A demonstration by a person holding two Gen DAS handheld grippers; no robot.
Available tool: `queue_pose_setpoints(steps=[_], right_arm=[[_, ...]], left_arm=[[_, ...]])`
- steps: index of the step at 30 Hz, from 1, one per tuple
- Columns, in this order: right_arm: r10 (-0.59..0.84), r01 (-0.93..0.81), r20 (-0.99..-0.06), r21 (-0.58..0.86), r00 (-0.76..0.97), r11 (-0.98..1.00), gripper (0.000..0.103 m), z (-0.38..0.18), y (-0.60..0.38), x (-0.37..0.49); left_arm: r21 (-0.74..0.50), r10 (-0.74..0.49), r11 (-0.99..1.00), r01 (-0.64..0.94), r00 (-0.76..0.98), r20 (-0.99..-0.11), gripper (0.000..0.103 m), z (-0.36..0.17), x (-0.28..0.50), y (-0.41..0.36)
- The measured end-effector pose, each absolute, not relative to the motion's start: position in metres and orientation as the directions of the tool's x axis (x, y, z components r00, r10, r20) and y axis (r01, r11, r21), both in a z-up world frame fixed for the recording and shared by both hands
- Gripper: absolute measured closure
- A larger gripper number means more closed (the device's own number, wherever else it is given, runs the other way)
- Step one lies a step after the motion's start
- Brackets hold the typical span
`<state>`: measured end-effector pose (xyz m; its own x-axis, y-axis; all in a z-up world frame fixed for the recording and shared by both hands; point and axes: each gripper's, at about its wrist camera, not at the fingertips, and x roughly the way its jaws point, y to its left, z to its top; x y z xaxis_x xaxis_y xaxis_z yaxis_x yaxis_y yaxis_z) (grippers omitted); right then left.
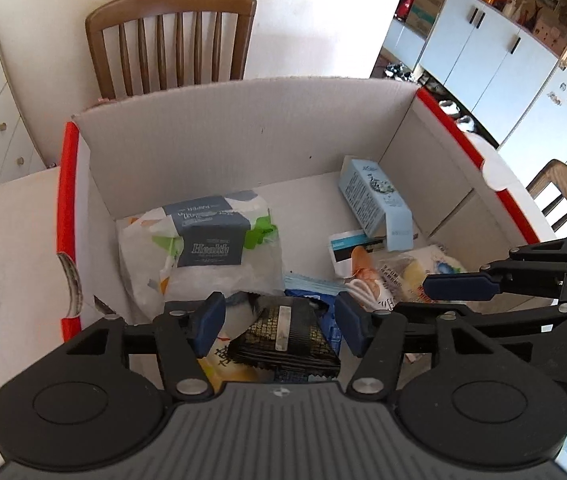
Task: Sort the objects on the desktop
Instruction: 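Lower the dark bag into the box with the left tool while the right tool releases the cable, then withdraw both tools from the red box back to the item pile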
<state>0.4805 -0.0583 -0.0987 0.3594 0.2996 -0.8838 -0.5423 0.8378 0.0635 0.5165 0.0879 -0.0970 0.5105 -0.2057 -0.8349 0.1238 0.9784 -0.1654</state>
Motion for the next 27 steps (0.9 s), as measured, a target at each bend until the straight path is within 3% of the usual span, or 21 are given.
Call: queue_pose_setpoints(steps=[22, 25, 27], right_arm=[[0.363, -0.566, -0.842, 0.085, 0.400, 0.820, 0.070, -0.054, -0.071, 0.457], [0.367, -0.561, -0.837, 0.089, 0.406, 0.823, 0.066, -0.049, -0.075, 0.453], [0.369, -0.559, -0.832, 0.088, 0.415, 0.825, 0.058, -0.045, -0.077, 0.450]], left_arm=[[-0.130, -0.192, 0.981, 0.146, 0.599, -0.778, 0.041, -0.045, 0.475, 0.087], [-0.129, -0.190, 0.981, 0.143, 0.615, -0.765, 0.041, -0.038, 0.465, 0.087], [-0.132, -0.190, 0.982, 0.139, 0.622, -0.759, 0.041, -0.035, 0.459, 0.087]])
